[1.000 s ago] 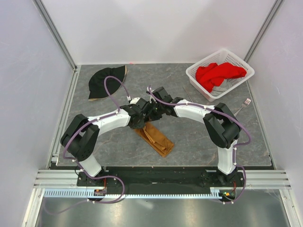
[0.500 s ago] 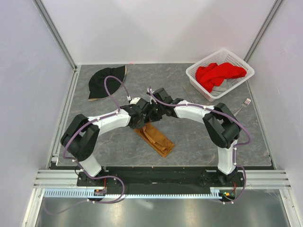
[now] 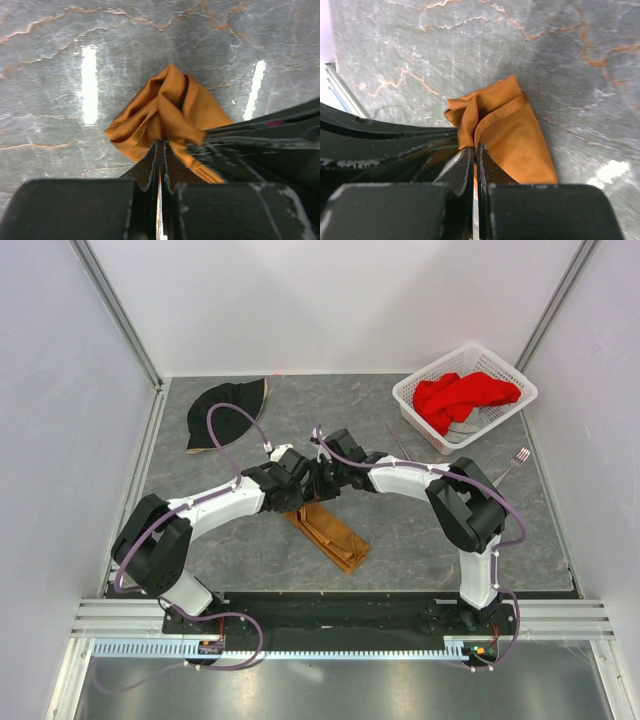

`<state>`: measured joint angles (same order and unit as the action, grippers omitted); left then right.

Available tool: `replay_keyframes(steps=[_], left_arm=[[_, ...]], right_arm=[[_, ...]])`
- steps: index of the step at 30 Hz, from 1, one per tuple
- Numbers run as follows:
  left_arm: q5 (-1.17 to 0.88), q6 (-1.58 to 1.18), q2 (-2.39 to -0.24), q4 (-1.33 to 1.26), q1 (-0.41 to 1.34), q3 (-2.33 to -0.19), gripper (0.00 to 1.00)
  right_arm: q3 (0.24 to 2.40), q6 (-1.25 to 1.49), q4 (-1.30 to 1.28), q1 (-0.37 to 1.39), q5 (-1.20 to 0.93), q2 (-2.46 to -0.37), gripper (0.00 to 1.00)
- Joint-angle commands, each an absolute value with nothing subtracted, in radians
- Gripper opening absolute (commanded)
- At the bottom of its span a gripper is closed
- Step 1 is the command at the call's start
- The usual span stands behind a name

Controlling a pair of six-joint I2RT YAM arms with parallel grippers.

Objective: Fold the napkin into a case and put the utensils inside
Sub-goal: Grasp the top corner of the smaller rectangle folded napkin at the center of the board.

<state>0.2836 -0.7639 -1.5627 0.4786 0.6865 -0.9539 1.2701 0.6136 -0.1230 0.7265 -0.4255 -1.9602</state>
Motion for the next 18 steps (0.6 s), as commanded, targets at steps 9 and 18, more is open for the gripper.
replay_keyframes(steps=[9, 18], left_arm=[[0.258, -0.813, -1.491, 0.403, 0.670, -0.908, 0.02], [0.250, -0.827, -1.474, 0.387, 0.660, -0.870, 0.02]], right_arm=[[1.169, 0.788, 0.189, 0.775, -0.535, -2.095, 0.00], [1.167, 0.709, 0.080, 0.762, -0.537, -2.013, 0.22]])
